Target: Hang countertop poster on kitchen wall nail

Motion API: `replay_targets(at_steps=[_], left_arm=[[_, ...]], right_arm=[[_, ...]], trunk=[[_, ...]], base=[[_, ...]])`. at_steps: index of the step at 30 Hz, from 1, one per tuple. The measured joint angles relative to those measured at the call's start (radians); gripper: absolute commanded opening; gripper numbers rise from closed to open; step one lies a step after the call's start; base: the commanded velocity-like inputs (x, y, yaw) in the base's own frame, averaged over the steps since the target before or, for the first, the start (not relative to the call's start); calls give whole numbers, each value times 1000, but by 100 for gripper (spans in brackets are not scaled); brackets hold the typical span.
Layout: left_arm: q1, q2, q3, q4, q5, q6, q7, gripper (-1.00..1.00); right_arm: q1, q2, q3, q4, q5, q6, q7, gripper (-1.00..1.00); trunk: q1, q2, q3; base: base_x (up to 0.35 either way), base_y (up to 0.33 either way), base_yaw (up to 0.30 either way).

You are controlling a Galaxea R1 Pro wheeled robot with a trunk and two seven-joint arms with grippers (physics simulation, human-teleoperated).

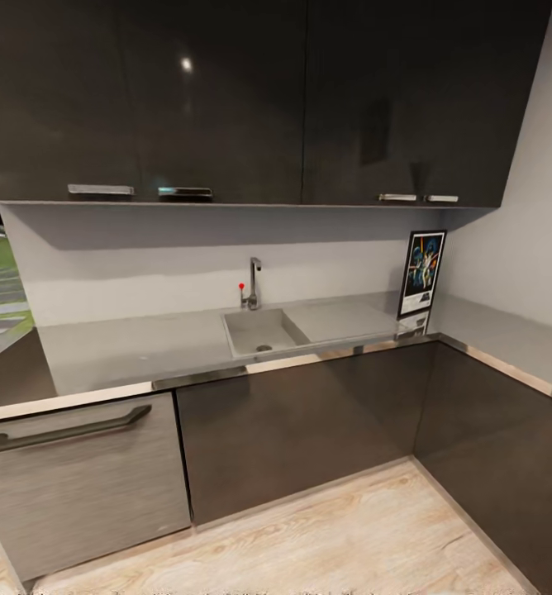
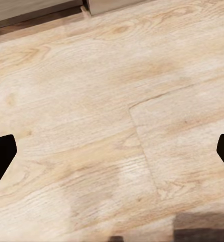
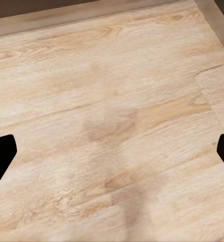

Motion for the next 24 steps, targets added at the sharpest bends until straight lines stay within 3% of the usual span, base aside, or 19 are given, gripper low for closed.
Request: replay_targets(at_steps=[24], left_arm=[[0, 0, 0, 0, 0, 0, 0, 100]], right_arm=[[0, 0, 0, 0, 0, 0, 0, 100]], trunk=[[0, 0, -38]], base=[[0, 0, 0]])
